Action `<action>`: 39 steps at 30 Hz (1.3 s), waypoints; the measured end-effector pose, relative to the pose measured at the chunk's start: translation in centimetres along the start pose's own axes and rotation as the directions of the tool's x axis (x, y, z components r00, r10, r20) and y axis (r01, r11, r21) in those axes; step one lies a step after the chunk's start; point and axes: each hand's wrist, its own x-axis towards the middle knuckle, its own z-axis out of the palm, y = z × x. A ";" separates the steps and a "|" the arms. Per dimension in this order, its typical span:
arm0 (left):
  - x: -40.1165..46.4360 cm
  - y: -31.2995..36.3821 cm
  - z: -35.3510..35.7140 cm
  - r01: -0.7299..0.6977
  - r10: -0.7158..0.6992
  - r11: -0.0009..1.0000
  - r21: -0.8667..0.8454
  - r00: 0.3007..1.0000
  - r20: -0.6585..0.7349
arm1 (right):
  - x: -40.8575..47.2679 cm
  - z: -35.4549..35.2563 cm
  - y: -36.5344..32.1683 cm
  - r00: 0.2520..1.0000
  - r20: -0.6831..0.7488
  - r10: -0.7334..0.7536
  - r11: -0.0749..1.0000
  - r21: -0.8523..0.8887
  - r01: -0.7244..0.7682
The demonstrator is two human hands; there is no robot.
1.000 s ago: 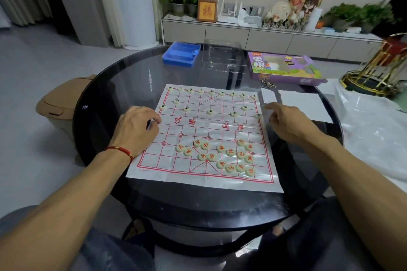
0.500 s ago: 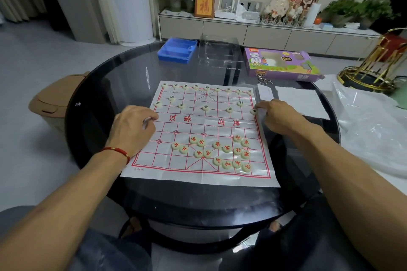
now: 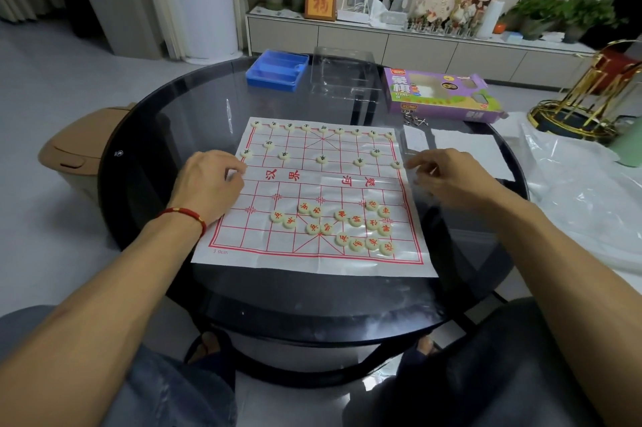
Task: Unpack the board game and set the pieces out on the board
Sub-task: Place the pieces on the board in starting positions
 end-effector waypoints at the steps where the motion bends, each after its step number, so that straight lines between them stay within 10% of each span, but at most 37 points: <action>1: 0.0 0.4 -0.2 0.004 -0.004 1.000 0.009 1.000 -0.008 | -0.7 -0.3 -0.2 0.999 0.036 -0.036 0.999 0.022 0.036; 14: -5.5 8.7 1.8 -0.375 0.378 0.926 -0.048 0.916 0.135 | -2.2 1.9 -1.9 0.969 0.171 -0.180 0.978 -0.071 0.194; 39: -4.7 10.1 1.8 -0.402 0.400 0.916 -0.017 0.906 0.139 | -11.0 0.9 1.3 0.927 0.160 -0.340 0.936 -0.037 0.349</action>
